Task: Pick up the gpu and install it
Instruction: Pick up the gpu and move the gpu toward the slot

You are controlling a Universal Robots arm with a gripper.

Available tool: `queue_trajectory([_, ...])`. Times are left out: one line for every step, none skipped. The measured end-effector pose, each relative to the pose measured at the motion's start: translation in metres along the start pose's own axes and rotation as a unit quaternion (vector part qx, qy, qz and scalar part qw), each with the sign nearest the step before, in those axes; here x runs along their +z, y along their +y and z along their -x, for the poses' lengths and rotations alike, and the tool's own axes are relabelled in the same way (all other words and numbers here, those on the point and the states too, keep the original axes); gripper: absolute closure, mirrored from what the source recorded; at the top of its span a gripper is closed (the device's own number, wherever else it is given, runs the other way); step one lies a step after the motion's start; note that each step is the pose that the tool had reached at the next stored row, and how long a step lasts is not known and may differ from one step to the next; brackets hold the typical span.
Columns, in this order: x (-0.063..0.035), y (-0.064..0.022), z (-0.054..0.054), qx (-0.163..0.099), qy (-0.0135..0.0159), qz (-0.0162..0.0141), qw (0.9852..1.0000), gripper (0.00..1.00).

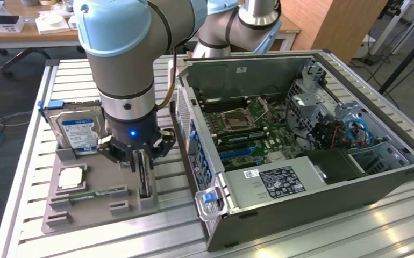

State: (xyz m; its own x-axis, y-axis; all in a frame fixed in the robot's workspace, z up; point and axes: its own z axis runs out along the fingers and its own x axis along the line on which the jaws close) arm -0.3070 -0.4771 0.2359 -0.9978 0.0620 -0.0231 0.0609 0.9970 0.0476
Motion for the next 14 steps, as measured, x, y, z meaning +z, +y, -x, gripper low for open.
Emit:
queue_trajectory([0.0000, 0.0000, 0.0000, 0.000, 0.0000, 0.0000, 1.0000, 0.58])
queue_trajectory([0.0000, 0.0000, 0.0000, 0.000, 0.0000, 0.0000, 1.0000, 0.58])
queue_trajectory([0.0000, 0.0000, 0.0000, 0.000, 0.0000, 0.0000, 1.0000, 0.58])
queue_trajectory([0.0000, 0.0000, 0.0000, 0.000, 0.0000, 0.0000, 1.0000, 0.58])
queue_trajectory([0.0000, 0.0000, 0.0000, 0.000, 0.0000, 0.0000, 1.0000, 0.58])
queue_trajectory([0.0000, 0.0000, 0.0000, 0.000, 0.0000, 0.0000, 1.0000, 0.58])
queue_trajectory([0.0000, 0.0000, 0.0000, 0.000, 0.0000, 0.0000, 1.0000, 0.58])
queue_trajectory([0.0000, 0.0000, 0.0000, 0.000, 0.0000, 0.0000, 1.0000, 0.58])
queue_trajectory([0.0000, 0.0000, 0.0000, 0.000, 0.0000, 0.0000, 1.0000, 0.58])
queue_trajectory([0.0000, 0.0000, 0.0000, 0.000, 0.0000, 0.0000, 1.0000, 0.60])
queue_trajectory([0.0000, 0.0000, 0.0000, 0.000, 0.0000, 0.0000, 1.0000, 0.66])
queue_trajectory([0.0000, 0.0000, 0.0000, 0.000, 0.0001, 0.0000, 1.0000, 0.66])
queue_trajectory([0.0000, 0.0000, 0.0000, 0.000, 0.0000, 0.0000, 1.0000, 0.72])
queue_trajectory([0.0000, 0.0000, 0.0000, 0.000, 0.0000, 0.0000, 1.0000, 0.74])
